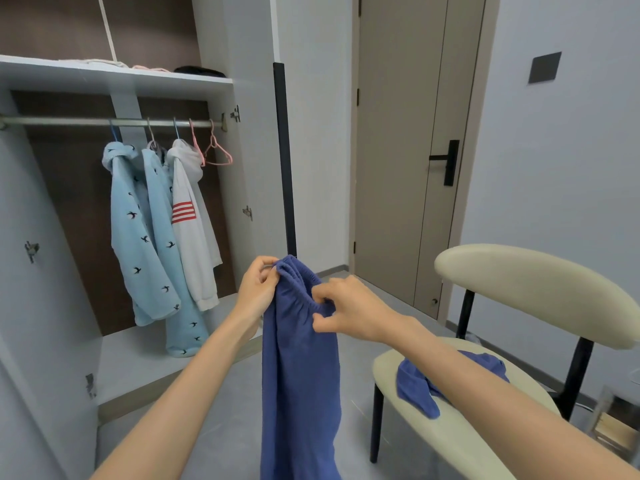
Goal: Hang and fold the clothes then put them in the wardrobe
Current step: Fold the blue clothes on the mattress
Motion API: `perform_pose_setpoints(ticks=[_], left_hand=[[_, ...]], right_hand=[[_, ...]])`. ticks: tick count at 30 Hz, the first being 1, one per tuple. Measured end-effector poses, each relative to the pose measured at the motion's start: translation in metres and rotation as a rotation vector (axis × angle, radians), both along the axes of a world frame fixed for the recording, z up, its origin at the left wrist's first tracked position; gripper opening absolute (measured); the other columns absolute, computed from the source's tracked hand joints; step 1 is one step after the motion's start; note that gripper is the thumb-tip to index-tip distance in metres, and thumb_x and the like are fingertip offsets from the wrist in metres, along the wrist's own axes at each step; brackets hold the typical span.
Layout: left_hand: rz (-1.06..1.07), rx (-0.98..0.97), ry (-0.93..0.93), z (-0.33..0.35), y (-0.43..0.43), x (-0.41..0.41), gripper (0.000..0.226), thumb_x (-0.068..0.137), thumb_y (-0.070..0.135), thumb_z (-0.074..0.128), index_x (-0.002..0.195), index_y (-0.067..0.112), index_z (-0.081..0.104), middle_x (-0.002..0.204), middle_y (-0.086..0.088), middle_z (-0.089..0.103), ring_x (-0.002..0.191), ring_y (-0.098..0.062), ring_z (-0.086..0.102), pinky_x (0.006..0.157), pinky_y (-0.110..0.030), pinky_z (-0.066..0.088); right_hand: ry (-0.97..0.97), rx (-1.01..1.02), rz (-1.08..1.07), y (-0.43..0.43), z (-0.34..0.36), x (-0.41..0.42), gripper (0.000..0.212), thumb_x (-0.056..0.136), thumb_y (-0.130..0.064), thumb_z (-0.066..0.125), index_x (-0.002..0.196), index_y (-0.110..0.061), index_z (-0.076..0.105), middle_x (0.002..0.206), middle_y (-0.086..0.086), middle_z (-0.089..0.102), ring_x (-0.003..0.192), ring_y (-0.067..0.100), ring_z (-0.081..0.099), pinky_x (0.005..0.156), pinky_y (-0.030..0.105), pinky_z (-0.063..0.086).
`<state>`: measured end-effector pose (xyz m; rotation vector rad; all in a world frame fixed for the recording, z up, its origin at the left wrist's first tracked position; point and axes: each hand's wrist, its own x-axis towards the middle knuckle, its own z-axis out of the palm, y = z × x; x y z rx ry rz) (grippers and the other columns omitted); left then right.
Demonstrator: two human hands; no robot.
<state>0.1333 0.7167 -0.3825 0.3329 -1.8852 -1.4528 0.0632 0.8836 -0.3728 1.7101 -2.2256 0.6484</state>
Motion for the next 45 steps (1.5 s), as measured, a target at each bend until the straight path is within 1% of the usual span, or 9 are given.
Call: perform_pose_setpoints(ticks=[7, 10, 17, 23, 26, 31, 35, 38, 45], left_hand=[[-0.016, -0.01, -0.026, -0.002, 0.001, 0.003, 0.012, 0.1, 0.011, 0.044, 0.107, 0.007, 0.053, 0.087, 0.005, 0.062, 0.08, 0.0, 0.058, 0.068, -0.008, 0.047], [-0.037, 0.005, -0.036, -0.002, -0.001, 0.004, 0.012, 0.1, 0.014, 0.044, 0.105, 0.009, 0.053, 0.087, 0.006, 0.063, 0.081, -0.001, 0.059, 0.072, -0.012, 0.047], [-0.083, -0.031, -0.06, -0.006, -0.001, 0.005, 0.012, 0.099, 0.014, 0.046, 0.097, 0.02, 0.056, 0.091, 0.007, 0.065, 0.08, 0.004, 0.062, 0.07, -0.009, 0.049], [-0.076, -0.01, -0.033, -0.002, -0.009, 0.007, 0.017, 0.098, 0.008, 0.045, 0.094, 0.02, 0.055, 0.081, 0.011, 0.067, 0.072, 0.009, 0.063, 0.064, -0.008, 0.049], [-0.077, -0.011, -0.038, -0.002, -0.01, 0.007, 0.016, 0.098, 0.006, 0.046, 0.094, 0.018, 0.055, 0.071, 0.018, 0.068, 0.071, 0.008, 0.063, 0.065, -0.009, 0.05], [-0.108, 0.033, -0.035, -0.002, -0.007, 0.006, 0.014, 0.097, 0.008, 0.047, 0.097, 0.018, 0.056, 0.079, 0.004, 0.069, 0.078, -0.009, 0.064, 0.068, -0.021, 0.051], [-0.146, 0.008, -0.049, 0.0, -0.003, 0.005, 0.014, 0.097, 0.009, 0.047, 0.097, 0.02, 0.057, 0.076, 0.008, 0.07, 0.074, -0.005, 0.066, 0.064, -0.018, 0.052], [-0.145, -0.033, -0.052, 0.0, -0.006, 0.006, 0.014, 0.097, 0.01, 0.048, 0.096, 0.021, 0.056, 0.076, 0.014, 0.07, 0.075, 0.003, 0.066, 0.067, -0.014, 0.053], [-0.039, -0.064, -0.054, -0.008, -0.016, 0.01, 0.011, 0.099, 0.006, 0.043, 0.103, 0.008, 0.053, 0.094, -0.003, 0.062, 0.088, -0.01, 0.059, 0.079, -0.019, 0.048]], right_hand=[[0.091, 0.321, -0.158, 0.002, -0.004, -0.006, 0.028, 0.09, -0.028, 0.044, 0.067, -0.023, 0.03, 0.065, -0.007, 0.037, 0.075, 0.02, 0.035, 0.071, 0.035, 0.025], [0.197, 0.285, -0.176, 0.004, -0.007, -0.008, 0.022, 0.097, -0.03, 0.04, 0.079, -0.018, 0.037, 0.081, -0.005, 0.036, 0.084, 0.017, 0.026, 0.07, 0.033, 0.025], [0.211, 0.304, -0.096, 0.009, -0.008, -0.011, 0.018, 0.078, -0.017, 0.051, 0.067, -0.017, 0.038, 0.061, -0.005, 0.037, 0.076, 0.019, 0.033, 0.063, 0.031, 0.023], [0.055, 0.047, -0.003, 0.006, -0.014, -0.006, 0.013, 0.076, -0.019, 0.062, 0.088, -0.018, 0.058, 0.083, -0.013, 0.053, 0.08, 0.013, 0.039, 0.07, 0.029, 0.038], [-0.022, 0.091, 0.014, 0.004, -0.017, -0.002, 0.027, 0.079, -0.017, 0.059, 0.105, -0.025, 0.062, 0.095, -0.011, 0.065, 0.085, 0.015, 0.045, 0.076, 0.032, 0.041], [0.074, 0.216, 0.038, -0.003, -0.026, 0.005, 0.015, 0.088, -0.021, 0.05, 0.096, -0.021, 0.063, 0.111, -0.012, 0.059, 0.088, 0.011, 0.035, 0.074, 0.034, 0.03], [0.239, 0.36, -0.064, -0.008, -0.027, 0.008, 0.025, 0.096, -0.033, 0.042, 0.083, -0.017, 0.056, 0.088, -0.006, 0.044, 0.083, 0.014, 0.029, 0.073, 0.034, 0.019], [0.166, 0.465, -0.135, -0.009, -0.023, 0.009, 0.027, 0.099, -0.032, 0.038, 0.079, -0.016, 0.048, 0.081, -0.003, 0.038, 0.079, 0.02, 0.038, 0.071, 0.034, 0.024], [0.355, 0.36, -0.186, 0.0, -0.015, 0.003, 0.032, 0.102, -0.024, 0.032, 0.107, -0.009, 0.06, 0.119, 0.004, 0.049, 0.094, 0.031, 0.057, 0.07, 0.035, 0.029]])
